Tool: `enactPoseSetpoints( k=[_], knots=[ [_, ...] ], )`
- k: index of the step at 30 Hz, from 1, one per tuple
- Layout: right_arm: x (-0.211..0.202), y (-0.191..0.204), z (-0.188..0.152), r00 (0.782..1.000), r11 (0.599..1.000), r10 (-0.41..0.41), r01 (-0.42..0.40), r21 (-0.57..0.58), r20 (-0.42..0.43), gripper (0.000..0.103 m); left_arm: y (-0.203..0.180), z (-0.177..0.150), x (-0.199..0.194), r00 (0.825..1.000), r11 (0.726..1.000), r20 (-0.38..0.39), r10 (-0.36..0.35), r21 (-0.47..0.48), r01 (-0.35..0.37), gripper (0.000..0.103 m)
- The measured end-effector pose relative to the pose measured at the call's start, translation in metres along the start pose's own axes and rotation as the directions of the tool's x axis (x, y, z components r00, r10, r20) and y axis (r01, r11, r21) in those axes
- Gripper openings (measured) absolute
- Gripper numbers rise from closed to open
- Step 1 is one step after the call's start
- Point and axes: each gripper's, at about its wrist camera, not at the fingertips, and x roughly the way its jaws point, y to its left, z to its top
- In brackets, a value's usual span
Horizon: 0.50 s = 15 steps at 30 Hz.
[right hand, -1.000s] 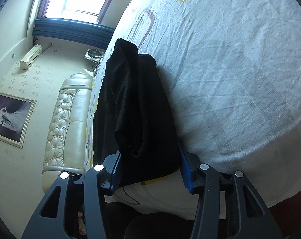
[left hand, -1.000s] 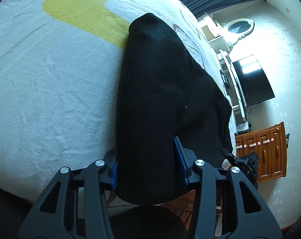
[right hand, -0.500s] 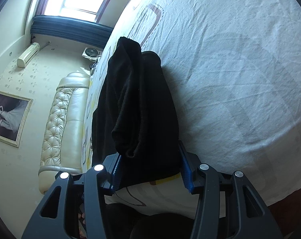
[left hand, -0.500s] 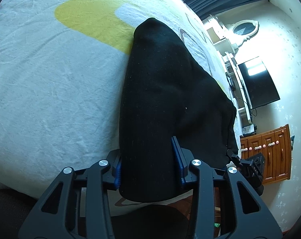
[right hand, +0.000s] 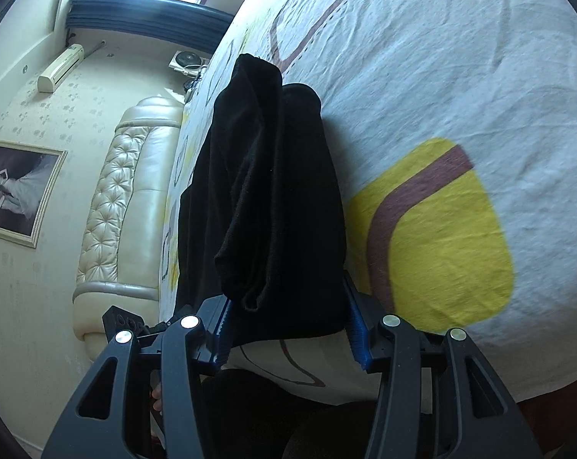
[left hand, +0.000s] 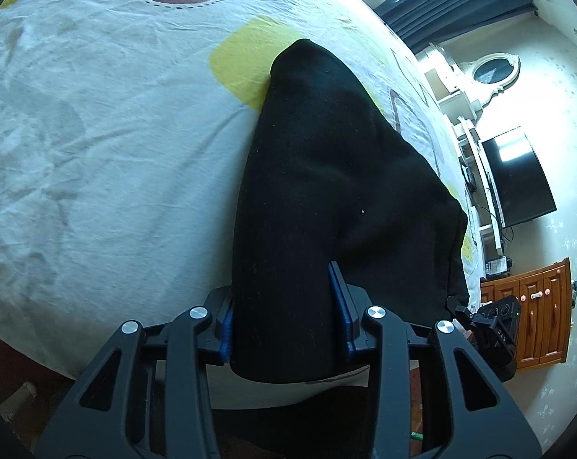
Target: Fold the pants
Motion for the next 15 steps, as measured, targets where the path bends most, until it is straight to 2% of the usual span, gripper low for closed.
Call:
enactPoseSetpoints(
  k=[3, 5, 7, 11, 13, 15],
  knots=[
    [0.015, 0.010, -0.004, 0.999, 1.000, 0.000, -0.001, -0.027, -0.033, 0.049, 0.013, -0.001, -0.010, 1.000, 1.000, 0.010, 0.003, -0.014, -0.003, 0.039],
    [0.018, 0.011, -0.004, 0.999, 0.999, -0.009, 0.008, -0.032, -0.034, 0.050, 0.020, 0.000, -0.011, 0.999, 0.999, -0.001, -0.049, -0.024, 0.049, 0.041],
    [0.017, 0.009, -0.003, 0.999, 1.000, 0.002, -0.003, -0.024, -0.038, 0.053, 0.024, 0.001, -0.010, 0.996, 0.996, -0.019, -0.083, -0.016, 0.083, 0.047],
    [0.004, 0.007, -0.001, 0.999, 1.000, 0.028, -0.028, -0.004, -0.022, 0.065, 0.019, 0.001, -0.023, 0.994, 0.992, -0.034, -0.103, 0.065, 0.105, 0.054],
    [-0.008, 0.007, 0.005, 0.999, 0.999, 0.032, -0.032, -0.027, 0.012, 0.072, 0.012, 0.004, -0.034, 0.994, 0.987, -0.018, -0.106, 0.120, 0.107, 0.064],
    [-0.015, 0.005, 0.013, 0.999, 0.998, 0.041, -0.040, -0.044, 0.028, 0.075, 0.013, 0.010, -0.044, 0.991, 0.978, 0.014, -0.134, 0.160, 0.130, 0.069]
  ],
)
